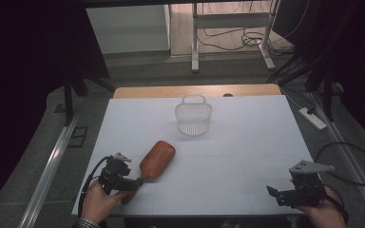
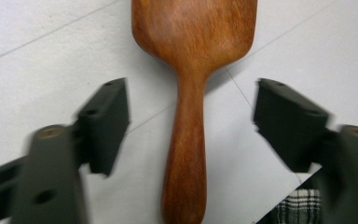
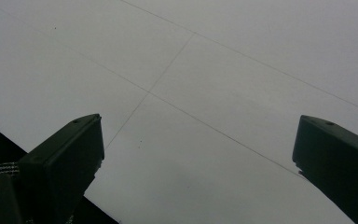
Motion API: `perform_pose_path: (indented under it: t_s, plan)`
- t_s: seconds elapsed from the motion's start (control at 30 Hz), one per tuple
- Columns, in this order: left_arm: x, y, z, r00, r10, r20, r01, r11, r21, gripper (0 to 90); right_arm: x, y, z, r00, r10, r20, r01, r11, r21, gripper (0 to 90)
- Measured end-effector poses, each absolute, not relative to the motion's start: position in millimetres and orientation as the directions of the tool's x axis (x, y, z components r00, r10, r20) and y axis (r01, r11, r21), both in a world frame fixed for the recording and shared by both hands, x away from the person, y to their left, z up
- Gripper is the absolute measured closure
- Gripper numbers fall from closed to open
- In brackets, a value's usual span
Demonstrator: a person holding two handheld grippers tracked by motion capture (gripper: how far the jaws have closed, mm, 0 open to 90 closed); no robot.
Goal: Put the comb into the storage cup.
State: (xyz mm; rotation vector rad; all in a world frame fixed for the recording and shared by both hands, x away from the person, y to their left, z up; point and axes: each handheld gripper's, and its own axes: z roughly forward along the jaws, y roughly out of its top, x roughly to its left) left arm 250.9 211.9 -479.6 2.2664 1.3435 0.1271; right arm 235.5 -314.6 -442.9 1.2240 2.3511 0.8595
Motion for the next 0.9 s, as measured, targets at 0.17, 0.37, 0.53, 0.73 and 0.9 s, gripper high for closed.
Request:
perform_pose_path:
  t_s: [0.17,0.37,0.53,0.73,0.9]
  plan:
    - [252.2,211.4,-480.5,0.517,0.839,-0.172,0.796,-0.397,0.457,9.9,235.5,-314.6,-442.9,-0.564,0.825,-0.031,0.611,0.442,0.657,1.9]
    - [255.7,210.5,-481.0,0.525,0.834,-0.168,0.788,-0.402,0.467,0.0,235.4,-314.6,-442.9,-0.565,0.825,-0.032,0.610,0.443,0.657,1.8]
    - [259.4,207.7,-486.4,0.531,0.832,-0.160,0.790,-0.418,0.449,0.0,235.6,-314.5,-443.0,-0.565,0.824,-0.031,0.611,0.444,0.656,1.8]
    - [262.5,204.8,-492.9,0.541,0.826,-0.161,0.787,-0.430,0.443,0.0,235.8,-314.5,-443.2,-0.565,0.824,-0.030,0.612,0.444,0.655,1.8]
    - [264.6,203.5,-497.4,0.547,0.821,-0.163,0.788,-0.440,0.430,0.0,235.8,-314.6,-443.2,-0.566,0.824,-0.030,0.612,0.444,0.654,1.8]
